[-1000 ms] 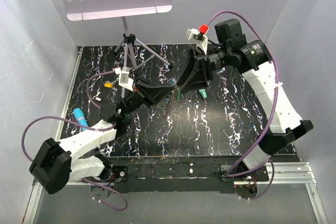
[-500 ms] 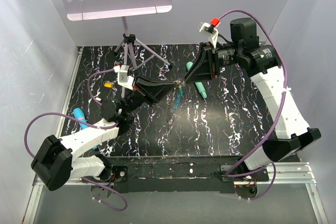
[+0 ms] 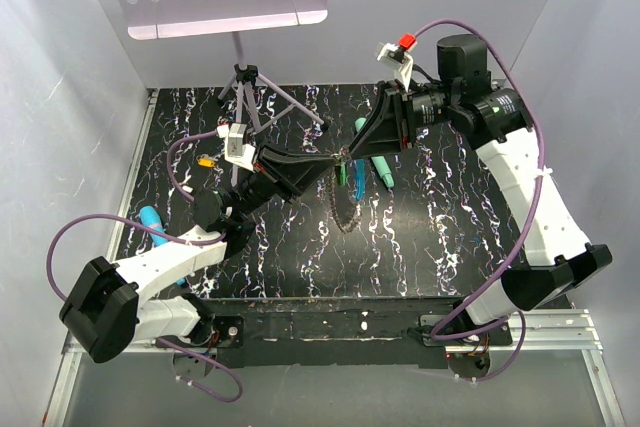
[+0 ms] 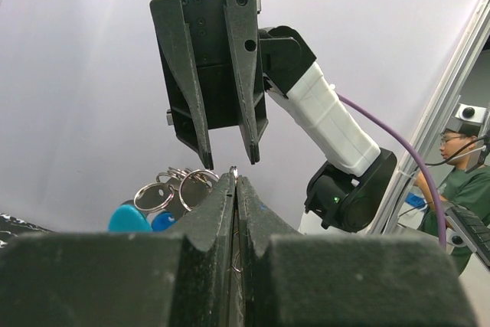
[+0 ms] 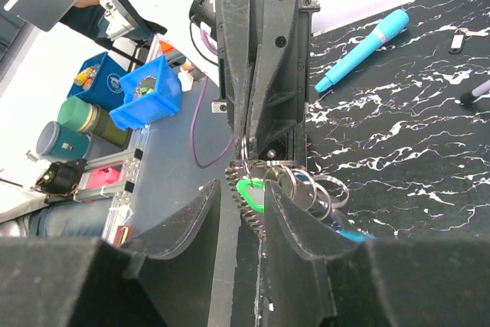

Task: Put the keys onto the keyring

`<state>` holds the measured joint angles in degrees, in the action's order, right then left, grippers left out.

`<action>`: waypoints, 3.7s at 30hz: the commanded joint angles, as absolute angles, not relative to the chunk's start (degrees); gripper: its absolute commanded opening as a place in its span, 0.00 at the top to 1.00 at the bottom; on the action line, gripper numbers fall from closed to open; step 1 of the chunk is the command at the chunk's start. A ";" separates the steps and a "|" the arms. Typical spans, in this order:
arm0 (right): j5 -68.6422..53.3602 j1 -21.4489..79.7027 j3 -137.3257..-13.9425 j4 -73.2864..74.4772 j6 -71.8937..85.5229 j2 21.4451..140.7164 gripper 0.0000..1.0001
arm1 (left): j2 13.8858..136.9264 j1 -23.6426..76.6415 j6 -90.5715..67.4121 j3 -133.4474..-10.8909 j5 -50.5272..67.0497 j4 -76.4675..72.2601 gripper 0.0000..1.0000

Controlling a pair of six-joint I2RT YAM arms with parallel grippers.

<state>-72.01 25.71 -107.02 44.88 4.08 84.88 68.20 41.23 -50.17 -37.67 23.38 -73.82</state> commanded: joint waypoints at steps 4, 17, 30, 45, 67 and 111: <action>-70.93 28.04 -106.61 43.59 3.69 85.17 0.63 | 67.68 41.48 -50.45 -40.17 22.85 -87.01 1.00; -69.70 29.36 -105.47 44.12 2.37 85.17 0.78 | 66.97 41.40 -50.10 -39.73 22.50 -86.57 1.00; -70.84 29.79 -102.92 44.03 1.58 84.11 0.99 | 65.66 41.40 -48.78 -39.11 21.27 -86.49 1.00; -71.02 31.46 -99.58 39.73 5.27 84.29 0.99 | 65.92 41.40 -48.96 -39.46 21.36 -87.36 1.00; -71.19 26.46 -102.57 57.03 -19.58 78.75 0.41 | 58.19 41.40 -43.25 -37.96 24.34 -65.53 1.00; -56.95 31.99 -94.39 50.36 -22.85 79.28 0.59 | 59.15 41.48 -37.26 -44.91 30.32 -31.81 1.00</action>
